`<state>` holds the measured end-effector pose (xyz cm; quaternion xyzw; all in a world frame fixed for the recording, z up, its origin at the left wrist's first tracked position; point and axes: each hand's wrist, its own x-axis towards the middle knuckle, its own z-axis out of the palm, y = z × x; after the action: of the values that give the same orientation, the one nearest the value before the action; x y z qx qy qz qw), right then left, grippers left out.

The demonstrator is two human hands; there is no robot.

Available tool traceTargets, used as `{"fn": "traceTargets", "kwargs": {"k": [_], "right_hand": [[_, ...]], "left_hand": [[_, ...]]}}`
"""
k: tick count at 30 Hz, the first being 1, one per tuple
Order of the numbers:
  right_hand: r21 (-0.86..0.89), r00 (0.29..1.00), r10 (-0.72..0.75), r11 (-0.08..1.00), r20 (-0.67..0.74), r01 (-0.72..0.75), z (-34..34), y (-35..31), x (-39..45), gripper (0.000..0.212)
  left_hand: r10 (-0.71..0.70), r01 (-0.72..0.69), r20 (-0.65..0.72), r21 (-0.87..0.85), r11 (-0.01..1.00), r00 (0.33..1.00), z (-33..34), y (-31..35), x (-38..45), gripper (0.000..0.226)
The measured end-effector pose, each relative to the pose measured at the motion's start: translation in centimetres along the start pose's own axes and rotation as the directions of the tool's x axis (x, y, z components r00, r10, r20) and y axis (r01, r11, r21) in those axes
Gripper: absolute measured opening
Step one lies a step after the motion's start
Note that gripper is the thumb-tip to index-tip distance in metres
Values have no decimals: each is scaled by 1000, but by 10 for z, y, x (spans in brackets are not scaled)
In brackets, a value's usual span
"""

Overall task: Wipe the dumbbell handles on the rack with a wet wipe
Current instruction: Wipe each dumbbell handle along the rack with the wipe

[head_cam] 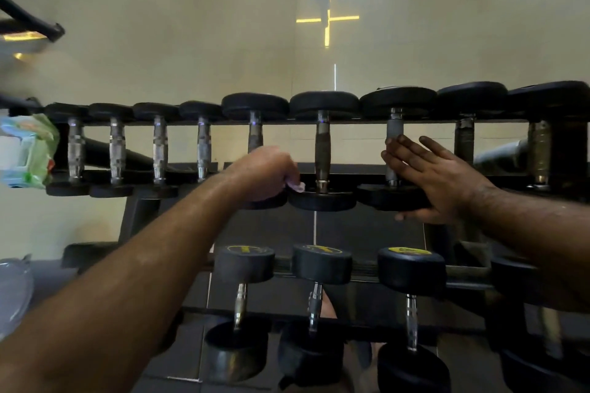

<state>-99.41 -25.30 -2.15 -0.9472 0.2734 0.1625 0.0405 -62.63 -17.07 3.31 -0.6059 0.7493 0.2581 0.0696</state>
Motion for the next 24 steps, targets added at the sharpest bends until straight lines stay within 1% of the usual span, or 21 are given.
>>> {"fn": "traceTargets", "kwargs": {"k": [1, 2, 3, 4, 5, 6, 7, 8, 9, 10, 11, 13, 14, 15, 16, 18, 19, 20, 22, 24], "right_hand": [[14, 999, 14, 1000, 33, -15, -4, -1, 0, 127], [48, 998, 35, 998, 49, -37, -8, -5, 1, 129], [115, 998, 65, 991, 12, -66, -11, -11, 3, 130], [210, 991, 107, 974, -78, -88, -16, -21, 5, 128], [300, 973, 139, 951, -186, -78, -24, -37, 9, 124], [364, 952, 152, 930, -265, -47, -32, -57, 16, 116], [401, 949, 139, 916, -283, -14, -43, -79, 27, 109], [402, 967, 95, 916, -236, 9, -54, -101, 42, 101], [367, 988, 51, 930, -146, 6, -66, -125, 59, 92], [319, 998, 44, 947, -35, -30, -76, -148, 76, 82], [275, 995, 75, 957, 65, -90, -83, -169, 94, 70], [167, 960, 175, 963, 217, -213, -92, -198, 120, 47], [97, 942, 214, 965, 257, -245, -93, -207, 130, 39], [37, 929, 248, 963, 274, -268, -91, -213, 137, 35], [-1, 921, 274, 958, 276, -285, -89, -217, 142, 33], [-19, 926, 296, 954, 236, -300, -82, -219, 147, 28], [-4, 935, 298, 953, 194, -303, -78, -219, 147, 25], [29, 940, 299, 951, 163, -307, -74, -218, 144, 22], [137, 951, 294, 942, 95, -305, -65, -209, 131, 18], [295, 957, 287, 919, -45, -262, -49, -193, 111, 27]], "left_hand": [[-77, 60, -98, -163, 985, 992, 0, -2, -6, 18], [-184, 101, -188, -381, 919, 965, 2, -2, -12, 19], [-305, 104, -226, -622, 776, 925, 4, 1, -17, 25], [-405, 69, -201, -825, 561, 892, 7, 4, -22, 32], [-470, 18, -153, -941, 339, 869, 12, 6, -25, 34], [-513, -25, -96, -989, 144, 853, 18, 6, -28, 31], [-540, -60, -39, -998, -21, 841, 22, 6, -30, 28], [-557, -98, 9, -982, -163, 831, 27, 4, -32, 26], [-575, -137, 53, -950, -282, 817, 30, 2, -34, 27], [-594, -179, 94, -905, -385, 799, 33, 0, -37, 29], [-602, -215, 130, -858, -466, 788, 33, -2, -42, 30], [-602, -289, 168, -757, -586, 781, 32, -6, -54, 30], [-595, -319, 166, -715, -622, 786, 30, -9, -60, 34], [-592, -336, 157, -696, -634, 790, 29, -13, -64, 37], [-597, -336, 144, -712, -617, 790, 28, -17, -66, 37], [-622, -294, 98, -817, -496, 777, 26, -20, -64, 31], [-638, -276, 73, -859, -430, 767, 24, -20, -62, 30], [-650, -269, 56, -881, -389, 758, 22, -18, -60, 29], [-677, -284, 22, -898, -337, 735, 16, -13, -59, 22], [-705, -303, -18, -910, -282, 709, 11, -9, -59, 13]]}}
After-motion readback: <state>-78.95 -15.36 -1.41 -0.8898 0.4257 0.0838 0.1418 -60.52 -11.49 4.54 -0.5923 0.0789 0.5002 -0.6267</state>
